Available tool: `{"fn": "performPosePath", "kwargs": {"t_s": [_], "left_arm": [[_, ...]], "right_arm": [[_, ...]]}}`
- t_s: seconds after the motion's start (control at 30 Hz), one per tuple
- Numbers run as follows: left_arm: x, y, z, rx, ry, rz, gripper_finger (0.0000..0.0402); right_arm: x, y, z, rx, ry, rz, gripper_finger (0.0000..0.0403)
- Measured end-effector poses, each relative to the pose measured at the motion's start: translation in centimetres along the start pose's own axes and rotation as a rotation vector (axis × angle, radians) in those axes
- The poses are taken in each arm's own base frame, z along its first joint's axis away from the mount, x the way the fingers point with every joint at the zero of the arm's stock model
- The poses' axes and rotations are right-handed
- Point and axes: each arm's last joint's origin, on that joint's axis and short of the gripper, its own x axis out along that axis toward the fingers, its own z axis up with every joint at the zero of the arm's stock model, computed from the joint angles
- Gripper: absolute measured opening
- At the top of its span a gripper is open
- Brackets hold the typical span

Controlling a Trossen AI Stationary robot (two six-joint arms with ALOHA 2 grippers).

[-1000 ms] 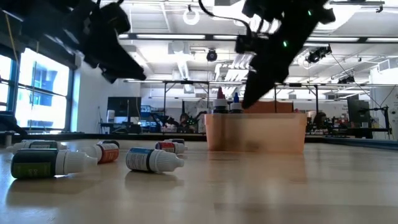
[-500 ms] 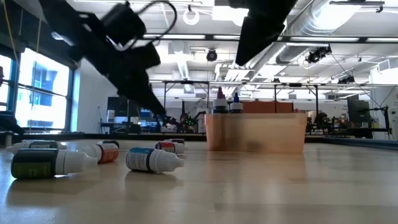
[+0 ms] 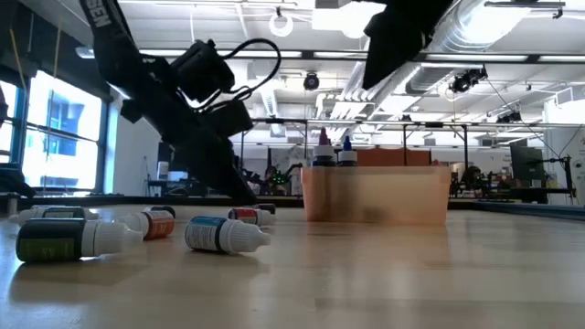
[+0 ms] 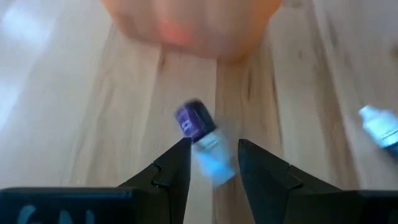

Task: Pick & Place food coloring
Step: Put the top small purple food coloring bottle into the orange bin

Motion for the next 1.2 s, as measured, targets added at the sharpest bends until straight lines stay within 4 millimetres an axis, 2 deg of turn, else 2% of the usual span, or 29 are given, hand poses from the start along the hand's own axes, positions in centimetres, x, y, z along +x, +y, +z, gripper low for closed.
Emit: {"fn": "performPosePath", "kwargs": {"t_s": [0.2, 0.63, 0.73, 0.9, 0.97, 1.07, 1.2], "left_arm": [[1.0, 0.1, -0.8, -0.008, 0.026, 0.002, 0.0131], [1.5, 0.2, -0.6, -0.035, -0.026, 0.028, 0.0129], [1.5, 0.2, -0.7, -0.036, -0.023, 0.026, 0.0112], [1.5, 0.1, -0.5, -0.067, -0.038, 0.013, 0.006], [1.5, 0.1, -0.2, -0.1, -0.046, -0.018, 0.0046], [1.2, 0.0, 1.3, -0.143, -0.093, -0.059, 0.0047], [0.4, 0.0, 4.1, -0.132, -0.153, -0.074, 0.0063]], "right_arm": [[-0.1, -0.6, -1.1, 0.052, 0.078, -0.053, 0.0073], [-0.1, -0.4, -1.2, 0.08, 0.122, 0.013, 0.0074], [-0.1, -0.4, -1.2, 0.081, 0.122, 0.013, 0.0074], [-0.1, -0.2, -1.2, 0.108, 0.147, 0.063, 0.0074], [-0.1, 0.1, -1.2, 0.121, 0.188, 0.147, 0.0074], [-0.4, 0.6, -1.3, 0.123, 0.248, 0.27, 0.0074], [-0.5, 0.8, -1.4, 0.123, 0.246, 0.279, 0.0074]]}}
